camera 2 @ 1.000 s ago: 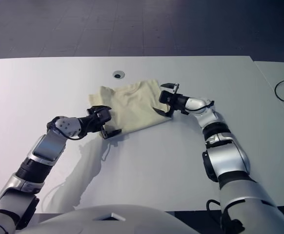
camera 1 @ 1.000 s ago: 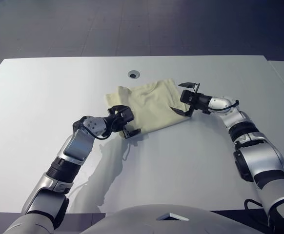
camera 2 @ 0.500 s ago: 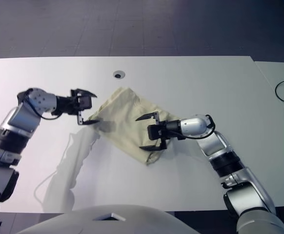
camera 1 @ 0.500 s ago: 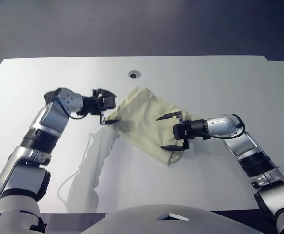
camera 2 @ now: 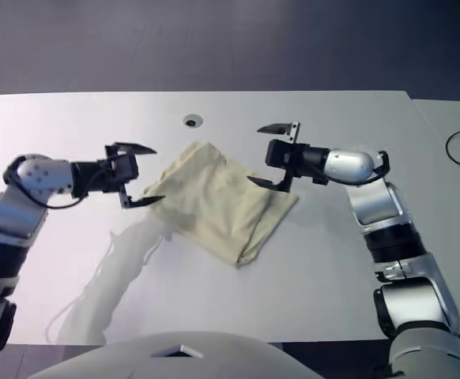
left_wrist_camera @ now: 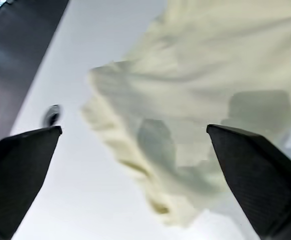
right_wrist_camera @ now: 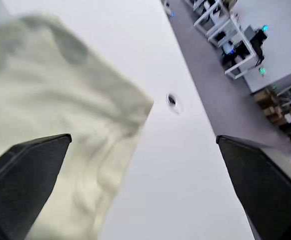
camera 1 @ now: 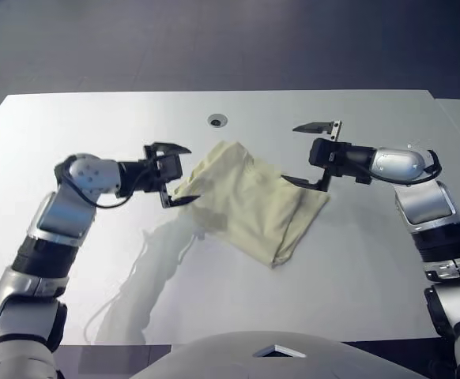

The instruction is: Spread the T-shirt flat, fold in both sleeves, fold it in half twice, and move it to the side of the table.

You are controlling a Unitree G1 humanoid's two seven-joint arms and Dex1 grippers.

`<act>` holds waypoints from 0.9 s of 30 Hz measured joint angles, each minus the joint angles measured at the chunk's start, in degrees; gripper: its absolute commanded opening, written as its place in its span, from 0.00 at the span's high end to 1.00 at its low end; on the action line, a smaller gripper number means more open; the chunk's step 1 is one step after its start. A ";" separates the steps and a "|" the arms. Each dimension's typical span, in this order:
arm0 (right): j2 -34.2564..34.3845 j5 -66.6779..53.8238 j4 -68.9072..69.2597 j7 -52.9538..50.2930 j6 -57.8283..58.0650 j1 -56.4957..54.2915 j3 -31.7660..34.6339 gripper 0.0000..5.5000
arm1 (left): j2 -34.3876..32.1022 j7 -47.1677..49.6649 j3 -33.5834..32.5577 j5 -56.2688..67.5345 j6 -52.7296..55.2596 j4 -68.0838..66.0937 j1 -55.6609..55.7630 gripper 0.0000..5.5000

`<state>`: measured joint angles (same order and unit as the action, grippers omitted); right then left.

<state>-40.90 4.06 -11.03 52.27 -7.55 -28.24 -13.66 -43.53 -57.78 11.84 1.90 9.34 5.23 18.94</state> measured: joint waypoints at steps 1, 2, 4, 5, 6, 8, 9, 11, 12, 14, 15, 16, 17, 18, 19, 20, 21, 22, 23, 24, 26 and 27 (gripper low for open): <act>-0.16 1.51 -2.08 -0.60 -1.68 0.00 -0.42 0.02 | 0.27 0.80 0.32 -0.57 0.16 0.13 -1.03 0.02; -0.19 2.97 -4.37 -1.13 -3.70 -0.02 -0.76 0.02 | 0.42 1.81 0.76 -1.87 0.24 0.02 -1.67 0.02; -0.20 5.32 -8.99 -1.67 -7.39 -0.26 -1.81 0.02 | 1.29 4.59 1.63 -4.70 -0.33 -1.25 -1.97 0.02; -0.19 6.03 -10.51 -1.87 -8.51 -0.32 -2.18 0.02 | 1.84 5.33 1.95 -5.26 -0.79 -2.33 -1.95 0.02; -0.19 6.65 -11.64 -2.14 -9.53 -0.35 -2.51 0.02 | 2.27 6.01 2.35 -6.12 -1.37 -3.34 -1.97 0.02; -0.20 8.62 -13.25 -2.31 -12.71 -0.26 -3.96 0.02 | 2.57 7.32 3.62 -8.70 -3.59 -6.99 -1.81 0.02; -0.22 9.21 -13.35 -2.21 -13.61 0.00 -4.47 0.02 | 2.59 7.52 4.06 -9.55 -4.49 -8.40 -1.65 0.02; -0.54 10.01 -12.34 -1.27 -15.22 1.06 -5.20 0.02 | 2.85 8.39 4.97 -10.85 -7.57 -11.80 -0.11 0.02; -0.65 9.98 -11.20 -0.80 -15.76 1.74 -5.45 0.02 | 3.02 8.72 5.33 -11.42 -8.63 -13.45 0.97 0.02; -1.81 9.93 -7.47 0.75 -16.61 3.28 -6.31 0.02 | 3.85 9.06 5.82 -12.40 -10.48 -16.99 3.19 0.02; -2.53 9.74 -4.92 1.83 -16.72 4.37 -6.65 0.02 | 4.30 9.19 6.31 -12.67 -11.55 -19.08 4.48 0.02; -3.09 9.27 -2.05 3.10 -16.71 5.55 -7.13 0.02 | 4.61 9.37 6.88 -13.18 -12.80 -21.53 6.10 0.02; -3.61 8.62 0.80 4.28 -16.51 6.75 -7.65 0.02 | 4.98 9.58 7.41 -13.74 -14.10 -24.31 7.92 0.02; -3.95 7.86 3.44 5.41 -15.77 7.92 -8.15 0.02 | 5.46 9.81 7.91 -14.41 -15.34 -27.21 9.80 0.02; -4.22 7.15 6.53 6.58 -14.63 9.00 -8.54 0.02 | 6.42 10.09 8.31 -15.15 -16.97 -31.13 12.21 0.02; -4.13 6.40 9.27 7.76 -13.62 9.90 -9.40 0.02 | 7.18 10.57 9.09 -15.92 -18.29 -34.54 14.56 0.02; -3.72 5.67 11.65 8.61 -12.28 10.77 -10.04 0.02 | 8.30 11.10 9.70 -16.71 -19.88 -38.61 17.11 0.02; -3.33 5.34 13.25 9.09 -10.99 11.15 -10.67 0.02 | 9.27 11.64 10.28 -17.62 -21.31 -41.80 19.13 0.02; -2.53 5.10 14.66 9.63 -9.45 11.30 -11.08 0.02 | 10.47 12.53 11.06 -18.70 -23.14 -45.76 21.61 0.02; -1.58 4.74 15.80 9.94 -7.83 11.40 -11.46 0.02 | 11.80 13.76 11.83 -19.97 -24.79 -49.56 24.06 0.02; 0.53 3.69 17.39 9.42 -4.44 11.45 -11.50 0.02 | 13.92 16.70 12.76 -22.25 -27.57 -55.85 27.80 0.02; 1.98 3.16 17.82 8.53 -3.09 11.16 -11.29 0.02 | 14.22 17.66 12.88 -22.75 -28.70 -57.78 29.00 0.02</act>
<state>-38.93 7.22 6.79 60.80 -10.64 -17.08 -24.95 -29.31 -40.12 24.72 -20.85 -19.36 -52.55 47.94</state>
